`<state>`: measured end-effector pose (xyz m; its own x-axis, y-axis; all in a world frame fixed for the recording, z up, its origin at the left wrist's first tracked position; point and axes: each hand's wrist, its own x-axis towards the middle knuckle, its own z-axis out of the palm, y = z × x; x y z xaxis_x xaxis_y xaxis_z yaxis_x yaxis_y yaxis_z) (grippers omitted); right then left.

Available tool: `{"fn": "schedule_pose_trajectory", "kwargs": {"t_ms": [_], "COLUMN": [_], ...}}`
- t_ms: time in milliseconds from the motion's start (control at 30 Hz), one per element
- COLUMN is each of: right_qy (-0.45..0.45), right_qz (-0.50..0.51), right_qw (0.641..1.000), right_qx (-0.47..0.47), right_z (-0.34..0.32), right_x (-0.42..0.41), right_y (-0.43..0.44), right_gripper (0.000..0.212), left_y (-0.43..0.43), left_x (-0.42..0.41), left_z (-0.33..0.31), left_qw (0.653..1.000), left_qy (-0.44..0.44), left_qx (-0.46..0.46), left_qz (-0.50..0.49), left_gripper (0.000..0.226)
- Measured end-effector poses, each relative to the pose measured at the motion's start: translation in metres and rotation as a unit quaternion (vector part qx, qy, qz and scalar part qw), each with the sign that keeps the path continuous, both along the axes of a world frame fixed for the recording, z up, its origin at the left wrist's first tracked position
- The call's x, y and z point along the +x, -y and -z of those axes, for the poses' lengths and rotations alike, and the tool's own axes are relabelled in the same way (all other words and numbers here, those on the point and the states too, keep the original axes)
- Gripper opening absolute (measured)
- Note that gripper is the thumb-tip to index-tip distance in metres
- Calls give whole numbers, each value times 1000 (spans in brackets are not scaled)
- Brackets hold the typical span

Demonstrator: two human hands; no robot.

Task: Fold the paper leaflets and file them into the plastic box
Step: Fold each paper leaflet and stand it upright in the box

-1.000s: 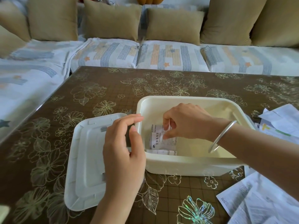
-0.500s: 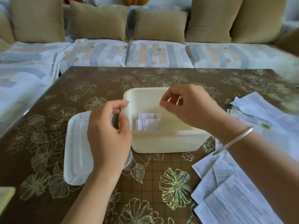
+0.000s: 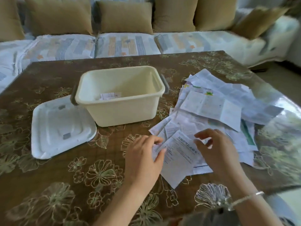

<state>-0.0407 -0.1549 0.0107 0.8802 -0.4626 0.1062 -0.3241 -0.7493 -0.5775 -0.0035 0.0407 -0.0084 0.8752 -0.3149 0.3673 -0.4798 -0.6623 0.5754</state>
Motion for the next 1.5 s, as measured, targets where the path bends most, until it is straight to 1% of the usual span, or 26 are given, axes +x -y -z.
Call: {"fn": "schedule_pose_trajectory", "kwargs": {"t_ms": [67, 167, 233, 267, 333, 367, 433, 500, 533, 600, 667, 700, 767, 833, 900, 967, 1067, 1167, 1233, 1267, 1333, 1400, 1433, 1500], "right_qy": [-24, -105, -120, -114, -96, -87, -51, 21, 61, 145, 231, 272, 329, 351, 342, 306, 233, 180, 166, 166, 170, 160, 153, 140], "right_qz": [-7, -36, -41, -39, -35, -31, -35, -67, -84, -102, -126, -150, -223, -291, -336, -372, -399, -395, -371, -351, -303, -247, -224, -191], "right_qw": [1000, 993, 991, 992, 994, 995, 996, 995, 993, 984, 964, 950, 917, 890, 878, 876, 887, 901, 913, 919, 935, 951, 956, 963], "right_qx": [-8, -33, -42, -42, -41, -43, -60, -69, -58, -12, 29, 40, 38, 11, -11, -21, -18, 9, 46, 60, 73, 90, 109, 128], "right_z": [3, 6, 9, 9, 10, 9, 7, 5, 2, -8, -20, -25, -26, -15, 1, 19, 41, 49, 47, 44, 38, 37, 37, 40], "right_x": [-7, -12, -15, -15, -15, -16, -19, -22, -24, -26, -27, -27, -26, -22, -20, -22, -31, -41, -49, -52, -56, -55, -53, -47], "right_y": [3, -2, -5, -7, -10, -11, -12, -13, -14, -21, -37, -45, -61, -73, -81, -85, -88, -88, -90, -91, -94, -99, -100, -103], "right_gripper": [26, 54, 64, 65, 60, 53, 31, 11, 8, 11, 10, 9, 6, 0, 6, 4, 10, 11, 15, 15, 15, 20, 24, 33], "left_y": [8, 16, 19, 20, 22, 23, 21, 13, 7, -7, -25, -35, -55, -71, -84, -92, -104, -112, -114, -113, -111, -108, -107, -104], "left_x": [-4, -9, -10, -10, -8, -8, -8, -7, -6, -4, -5, -5, -9, -14, -25, -37, -49, -53, -55, -56, -58, -59, -59, -58], "left_z": [3, 4, 2, 1, -2, -3, -7, -13, -17, -28, -39, -44, -50, -46, -33, -17, 1, 13, 17, 17, 18, 19, 20, 21], "left_qw": [998, 992, 990, 989, 987, 986, 988, 993, 994, 995, 995, 993, 989, 987, 991, 991, 992, 996, 998, 998, 999, 999, 999, 997], "left_qy": [-41, -70, -84, -95, -115, -121, -121, -115, -110, -85, -50, -34, -30, -63, -87, -111, -116, -84, -56, -46, -42, -40, -39, -37], "left_qx": [43, 108, 117, 113, 115, 116, 91, 35, 2, -51, -90, -110, -146, -135, -75, -37, -7, 16, -10, -15, -8, -7, -15, -25], "left_qz": [7, 2, 1, 1, 2, 1, -5, -5, -2, -3, -14, -14, 14, 56, 75, 73, 57, 40, 31, 28, 13, -12, -27, -65], "left_gripper": [34, 53, 59, 62, 70, 72, 70, 58, 50, 35, 22, 20, 28, 45, 62, 69, 63, 47, 21, 14, 31, 37, 34, 21]}}
